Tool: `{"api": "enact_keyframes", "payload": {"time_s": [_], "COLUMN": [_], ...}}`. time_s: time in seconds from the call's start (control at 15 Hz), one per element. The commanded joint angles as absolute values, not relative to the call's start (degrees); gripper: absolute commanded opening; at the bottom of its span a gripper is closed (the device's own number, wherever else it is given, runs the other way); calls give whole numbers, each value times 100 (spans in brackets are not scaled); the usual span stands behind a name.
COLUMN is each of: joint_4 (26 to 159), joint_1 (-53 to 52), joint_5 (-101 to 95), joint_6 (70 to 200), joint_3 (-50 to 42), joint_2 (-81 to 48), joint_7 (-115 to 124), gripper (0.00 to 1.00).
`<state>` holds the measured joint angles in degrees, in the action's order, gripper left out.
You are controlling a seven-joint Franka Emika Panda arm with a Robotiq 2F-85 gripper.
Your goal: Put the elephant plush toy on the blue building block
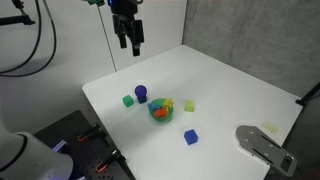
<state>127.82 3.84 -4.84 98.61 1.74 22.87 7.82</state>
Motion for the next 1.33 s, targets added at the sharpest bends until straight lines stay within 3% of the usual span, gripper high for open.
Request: {"api": "enact_keyframes", "payload": {"time_s": [0.0, 0.6, 1.27], "joint_4": [12764, 12762, 12877], "joint_1": [327, 327, 257], "joint_5": [-502, -502, -550], "joint_6": [9846, 9846, 11200], "joint_3": [124, 124, 119], "joint_2": [2283, 2289, 1497], "joint_7": [796, 796, 742], "gripper": [100, 100, 100]}}
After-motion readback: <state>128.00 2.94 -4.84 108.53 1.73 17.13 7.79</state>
